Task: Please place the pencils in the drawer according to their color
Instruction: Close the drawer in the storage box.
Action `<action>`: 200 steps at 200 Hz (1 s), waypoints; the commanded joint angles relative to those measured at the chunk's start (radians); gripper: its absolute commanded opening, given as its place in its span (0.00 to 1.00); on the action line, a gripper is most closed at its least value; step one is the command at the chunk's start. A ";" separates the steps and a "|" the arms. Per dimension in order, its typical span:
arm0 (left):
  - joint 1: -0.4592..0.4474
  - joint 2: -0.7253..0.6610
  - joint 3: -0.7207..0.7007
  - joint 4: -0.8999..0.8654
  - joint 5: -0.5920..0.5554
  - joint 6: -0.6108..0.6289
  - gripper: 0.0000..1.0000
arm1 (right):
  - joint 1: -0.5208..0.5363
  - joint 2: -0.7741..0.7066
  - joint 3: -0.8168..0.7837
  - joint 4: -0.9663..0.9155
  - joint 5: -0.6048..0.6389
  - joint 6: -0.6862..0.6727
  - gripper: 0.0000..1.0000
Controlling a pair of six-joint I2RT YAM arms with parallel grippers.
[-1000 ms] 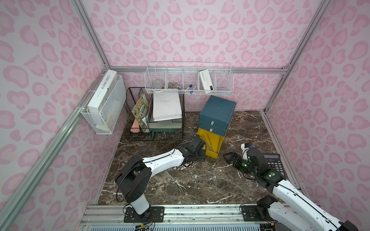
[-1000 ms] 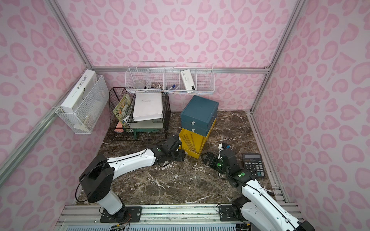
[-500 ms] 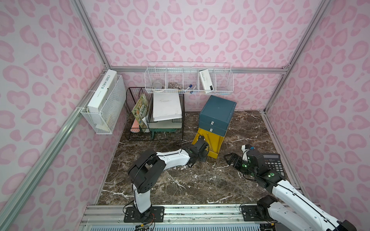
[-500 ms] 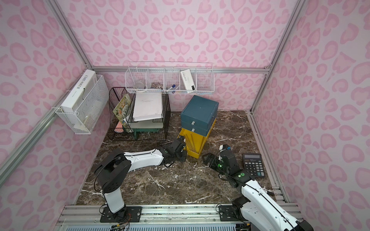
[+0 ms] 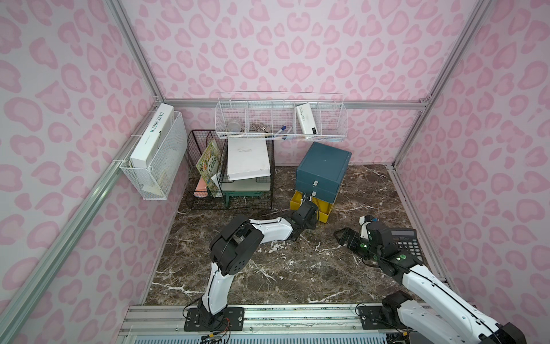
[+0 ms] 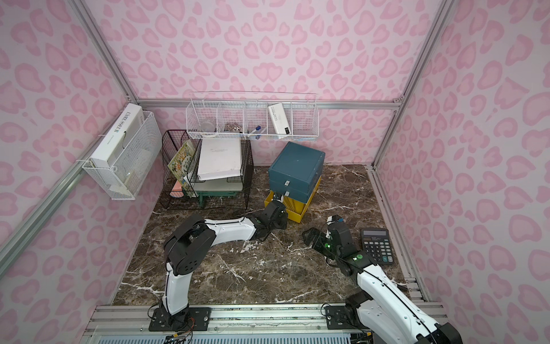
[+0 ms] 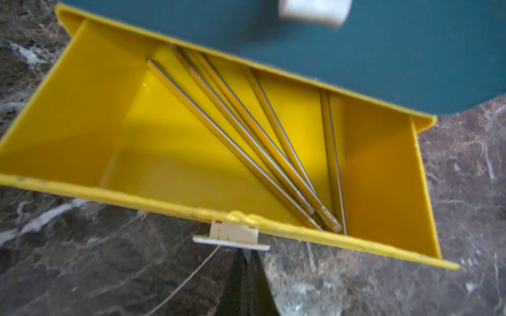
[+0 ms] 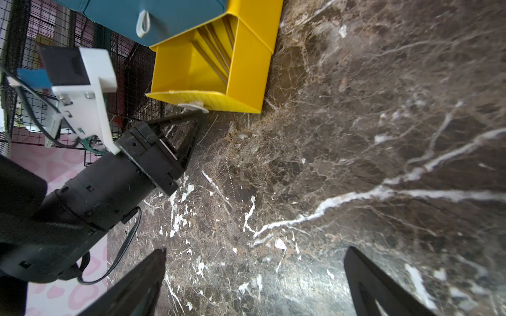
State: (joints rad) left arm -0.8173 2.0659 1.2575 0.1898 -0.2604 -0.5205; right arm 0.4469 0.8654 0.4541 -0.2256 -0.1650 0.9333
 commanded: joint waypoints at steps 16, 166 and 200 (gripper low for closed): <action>0.003 0.046 -0.018 0.252 -0.088 -0.020 0.00 | -0.008 0.019 0.012 -0.030 -0.010 -0.034 1.00; 0.011 0.215 0.024 0.577 -0.077 -0.213 0.00 | -0.049 0.053 -0.015 -0.033 -0.039 -0.070 1.00; 0.021 0.231 0.060 0.572 -0.056 -0.204 0.00 | -0.059 0.058 -0.008 -0.037 -0.043 -0.080 1.00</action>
State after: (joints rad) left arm -0.8021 2.2974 1.3014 0.7250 -0.3290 -0.7300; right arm 0.3920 0.9215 0.4374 -0.2581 -0.1993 0.8703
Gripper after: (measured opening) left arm 0.051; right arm 0.997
